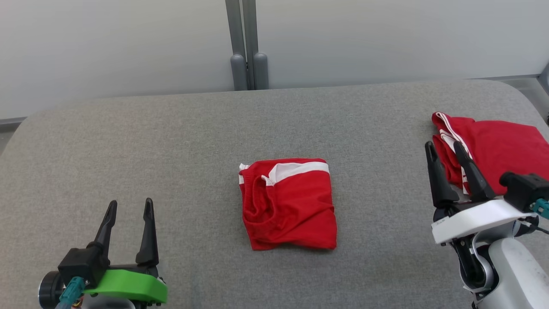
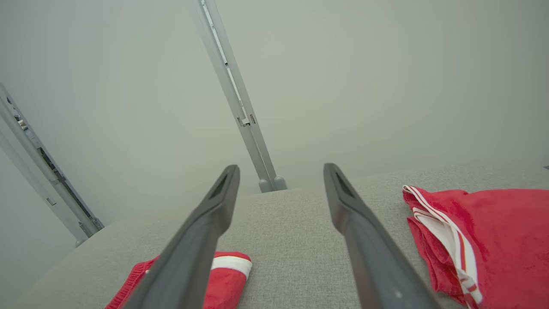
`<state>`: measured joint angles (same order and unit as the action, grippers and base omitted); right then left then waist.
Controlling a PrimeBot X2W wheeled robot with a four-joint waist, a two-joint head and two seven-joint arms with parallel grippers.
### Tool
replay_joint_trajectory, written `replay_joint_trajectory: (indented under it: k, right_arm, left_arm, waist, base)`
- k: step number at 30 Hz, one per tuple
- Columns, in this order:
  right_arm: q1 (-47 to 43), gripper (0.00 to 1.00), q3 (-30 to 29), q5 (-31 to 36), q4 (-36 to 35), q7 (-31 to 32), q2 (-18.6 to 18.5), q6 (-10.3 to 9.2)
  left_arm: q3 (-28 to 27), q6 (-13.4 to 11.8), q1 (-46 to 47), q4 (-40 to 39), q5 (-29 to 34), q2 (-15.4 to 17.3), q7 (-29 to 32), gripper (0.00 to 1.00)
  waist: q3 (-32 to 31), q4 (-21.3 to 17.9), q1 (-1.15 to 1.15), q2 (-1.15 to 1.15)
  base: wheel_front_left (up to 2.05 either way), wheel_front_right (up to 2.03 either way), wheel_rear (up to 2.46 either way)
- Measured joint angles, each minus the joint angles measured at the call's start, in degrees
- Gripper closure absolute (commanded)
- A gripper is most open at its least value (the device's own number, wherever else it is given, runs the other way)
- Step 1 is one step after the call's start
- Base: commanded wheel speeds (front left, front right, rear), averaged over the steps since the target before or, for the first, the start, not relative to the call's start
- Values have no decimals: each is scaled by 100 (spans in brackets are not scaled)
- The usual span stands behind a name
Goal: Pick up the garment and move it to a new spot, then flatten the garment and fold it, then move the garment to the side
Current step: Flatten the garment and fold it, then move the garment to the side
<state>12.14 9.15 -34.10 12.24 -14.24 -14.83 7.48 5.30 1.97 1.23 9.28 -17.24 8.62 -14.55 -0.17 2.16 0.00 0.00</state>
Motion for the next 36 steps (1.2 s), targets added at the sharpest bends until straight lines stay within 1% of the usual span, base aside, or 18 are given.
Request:
replay_joint_trajectory:
  k: [2,4,5,8,12,23,31,36]
  right_arm:
    - [-43,0,-96,310,145,-29,60,0]
    - [-85,0,-191,470,303,-48,156,1]
    - [-134,0,-200,768,502,-53,167,1]
    - [-151,0,-242,982,699,-59,263,1]
    - [-152,0,-285,1139,749,-74,389,1]
    - [-240,0,-280,1333,793,-75,488,1]
    - [-154,0,-20,1310,1035,-75,481,1]
    - [252,0,152,1210,1389,391,495,1]
  left_arm:
    - [0,-4,-55,8,-4,-2,0,0]
    - [3,-4,-104,43,-10,-9,-10,0]
    - [-11,-23,-152,81,-8,-8,-15,0]
    - [-21,-48,-188,224,81,42,-23,0]
    - [-66,-56,-192,333,142,51,-33,0]
    - [-183,12,-220,309,275,-69,-42,0]
    - [-180,109,-214,315,330,-143,-43,0]
    - [-134,162,-184,345,356,-183,-43,0]
  waist:
    - [-39,-35,0,0]
    - [-81,-61,0,0]
    - [-118,-76,0,0]
    - [-161,-86,0,0]
    - [-195,-75,0,0]
    - [-238,-27,0,0]
    - [-225,96,0,0]
    - [-200,335,0,0]
  base:
    - [0,0,0]
    - [0,0,0]
    - [0,0,0]
    - [0,0,0]
    - [0,0,0]
    - [0,0,0]
    - [0,0,0]
    - [0,0,0]
